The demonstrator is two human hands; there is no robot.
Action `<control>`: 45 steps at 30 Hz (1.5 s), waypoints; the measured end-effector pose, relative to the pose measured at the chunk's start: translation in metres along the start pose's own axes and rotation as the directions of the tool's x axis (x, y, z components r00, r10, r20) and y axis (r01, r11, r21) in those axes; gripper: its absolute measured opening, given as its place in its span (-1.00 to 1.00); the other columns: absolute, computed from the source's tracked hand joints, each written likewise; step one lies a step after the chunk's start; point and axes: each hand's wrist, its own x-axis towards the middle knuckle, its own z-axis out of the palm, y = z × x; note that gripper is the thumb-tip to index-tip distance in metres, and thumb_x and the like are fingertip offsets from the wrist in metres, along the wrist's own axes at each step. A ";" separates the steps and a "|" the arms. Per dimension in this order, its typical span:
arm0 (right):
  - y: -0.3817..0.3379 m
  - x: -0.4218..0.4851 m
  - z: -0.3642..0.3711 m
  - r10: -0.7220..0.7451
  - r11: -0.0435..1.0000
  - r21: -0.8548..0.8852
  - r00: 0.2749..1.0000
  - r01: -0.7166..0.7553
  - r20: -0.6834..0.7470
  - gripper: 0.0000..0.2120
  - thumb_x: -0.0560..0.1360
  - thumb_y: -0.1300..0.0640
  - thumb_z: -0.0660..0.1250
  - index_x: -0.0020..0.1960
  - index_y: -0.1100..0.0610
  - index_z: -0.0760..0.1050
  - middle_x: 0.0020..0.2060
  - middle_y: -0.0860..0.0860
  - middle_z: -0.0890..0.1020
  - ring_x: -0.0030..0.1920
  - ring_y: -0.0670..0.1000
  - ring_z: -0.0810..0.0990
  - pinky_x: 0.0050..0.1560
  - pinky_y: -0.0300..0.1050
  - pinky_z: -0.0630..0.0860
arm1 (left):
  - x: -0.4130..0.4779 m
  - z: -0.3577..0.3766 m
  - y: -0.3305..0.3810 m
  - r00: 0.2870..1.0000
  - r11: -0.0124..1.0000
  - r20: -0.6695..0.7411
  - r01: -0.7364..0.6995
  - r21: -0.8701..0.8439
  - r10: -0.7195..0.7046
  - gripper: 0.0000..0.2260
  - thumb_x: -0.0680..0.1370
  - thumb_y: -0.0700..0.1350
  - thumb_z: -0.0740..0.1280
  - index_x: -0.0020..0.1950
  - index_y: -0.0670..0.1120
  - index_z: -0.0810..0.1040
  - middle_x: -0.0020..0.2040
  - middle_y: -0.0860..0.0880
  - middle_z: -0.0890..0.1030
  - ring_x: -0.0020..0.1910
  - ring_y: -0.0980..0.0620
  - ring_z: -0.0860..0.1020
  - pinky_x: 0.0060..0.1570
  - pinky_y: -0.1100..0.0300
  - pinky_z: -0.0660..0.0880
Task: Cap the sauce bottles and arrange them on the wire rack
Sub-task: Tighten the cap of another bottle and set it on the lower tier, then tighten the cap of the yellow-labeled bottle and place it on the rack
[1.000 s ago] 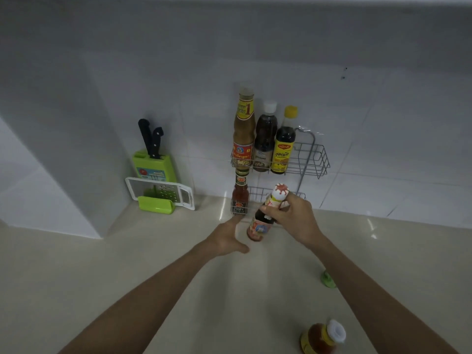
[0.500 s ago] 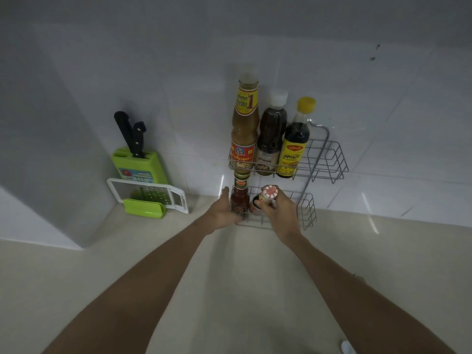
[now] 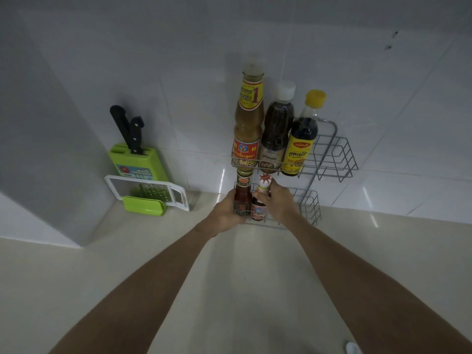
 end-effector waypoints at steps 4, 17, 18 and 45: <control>0.002 0.000 0.002 0.026 0.998 0.056 0.998 -0.029 0.053 -0.64 0.51 0.00 0.35 0.18 0.19 0.39 0.01 0.12 0.62 0.04 0.14 0.58 -0.11 -0.10 0.41 | -0.001 -0.001 -0.001 1.000 1.000 -0.001 0.007 0.006 -0.007 -0.19 0.39 -0.36 0.39 0.55 0.02 0.14 0.32 -0.03 0.49 0.22 0.02 0.43 0.11 0.21 0.36; 0.009 -0.018 -0.011 0.109 0.987 0.099 0.980 -0.126 0.165 -0.51 0.52 0.23 0.26 0.41 0.09 0.24 0.33 0.16 0.47 0.30 0.19 0.44 0.11 -0.09 0.36 | -0.018 0.000 -0.005 0.999 0.999 -0.037 0.036 0.040 -0.035 -0.28 0.50 -0.35 0.33 0.57 -0.04 0.09 0.50 -0.10 0.34 0.46 -0.07 0.32 0.12 0.31 0.28; 0.009 -0.021 -0.015 0.101 0.986 0.110 0.979 -0.122 0.174 -0.49 0.51 0.24 0.28 0.43 0.10 0.23 0.38 0.15 0.42 0.35 0.19 0.40 0.17 -0.08 0.35 | -0.021 0.002 -0.005 0.999 0.998 -0.041 0.032 0.045 -0.030 -0.28 0.50 -0.34 0.32 0.57 -0.03 0.09 0.50 -0.09 0.33 0.46 -0.06 0.31 0.13 0.31 0.27; 0.221 -0.289 -0.054 -0.082 0.912 -0.366 0.959 0.182 0.272 -0.54 0.36 0.26 0.12 0.19 -0.04 0.49 0.17 0.00 0.61 0.15 0.12 0.55 0.18 -0.09 0.46 | -0.178 0.189 -0.046 0.885 0.970 0.430 -0.233 0.073 0.180 -0.28 0.40 -0.20 0.44 0.50 0.09 0.27 0.47 0.16 0.33 0.44 0.23 0.26 0.36 0.30 0.26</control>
